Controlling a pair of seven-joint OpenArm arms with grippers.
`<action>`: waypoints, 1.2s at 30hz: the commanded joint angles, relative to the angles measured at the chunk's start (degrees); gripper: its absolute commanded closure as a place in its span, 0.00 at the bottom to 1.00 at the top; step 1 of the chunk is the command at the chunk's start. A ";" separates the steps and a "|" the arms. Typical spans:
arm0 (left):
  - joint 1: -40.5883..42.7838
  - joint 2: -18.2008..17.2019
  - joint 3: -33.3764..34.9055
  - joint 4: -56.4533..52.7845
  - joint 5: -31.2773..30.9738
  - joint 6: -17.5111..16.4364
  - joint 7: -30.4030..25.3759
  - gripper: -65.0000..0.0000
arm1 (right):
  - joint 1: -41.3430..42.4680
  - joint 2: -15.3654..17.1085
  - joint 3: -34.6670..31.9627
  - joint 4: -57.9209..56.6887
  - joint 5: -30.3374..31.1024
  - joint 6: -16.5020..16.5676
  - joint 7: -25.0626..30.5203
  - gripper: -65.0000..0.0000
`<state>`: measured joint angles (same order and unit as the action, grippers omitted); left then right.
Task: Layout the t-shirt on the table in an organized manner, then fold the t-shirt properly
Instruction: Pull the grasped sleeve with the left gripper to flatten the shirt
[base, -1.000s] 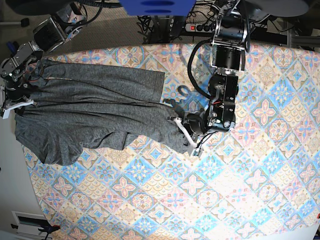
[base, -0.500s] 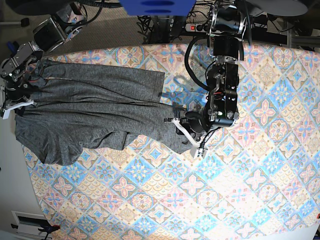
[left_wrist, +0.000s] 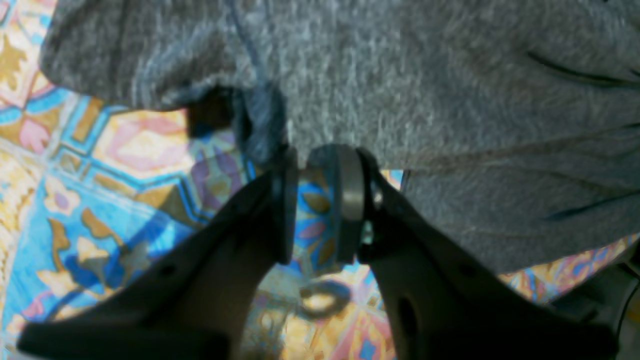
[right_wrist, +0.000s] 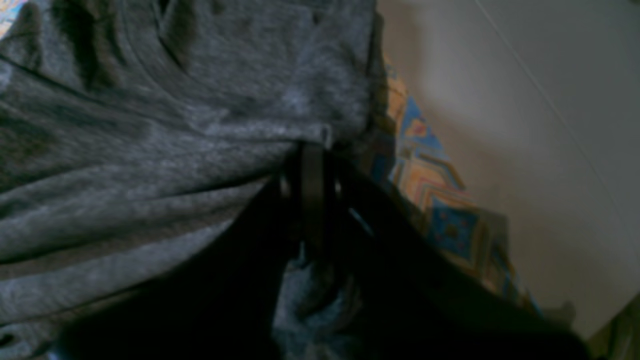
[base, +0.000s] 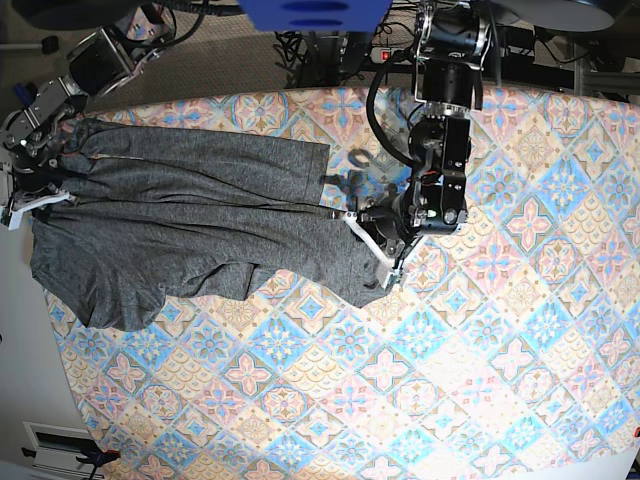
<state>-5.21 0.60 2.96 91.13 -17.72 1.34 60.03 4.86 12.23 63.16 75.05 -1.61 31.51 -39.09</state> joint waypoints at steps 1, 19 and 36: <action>-1.16 0.67 0.16 -0.10 -0.53 -0.07 -1.26 0.80 | 0.90 1.35 0.10 1.04 0.86 0.01 1.51 1.00; -6.17 3.31 -0.02 -7.92 -0.61 -8.25 4.10 1.00 | 0.90 1.35 0.10 1.04 0.86 0.01 1.51 1.00; -6.70 3.31 -7.49 16.78 -0.70 -8.86 15.35 1.00 | 0.98 1.35 0.19 1.22 0.86 0.01 1.77 1.00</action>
<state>-10.55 3.77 -4.56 106.94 -17.74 -7.40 76.03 4.93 12.23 63.16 75.05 -1.61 31.51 -38.89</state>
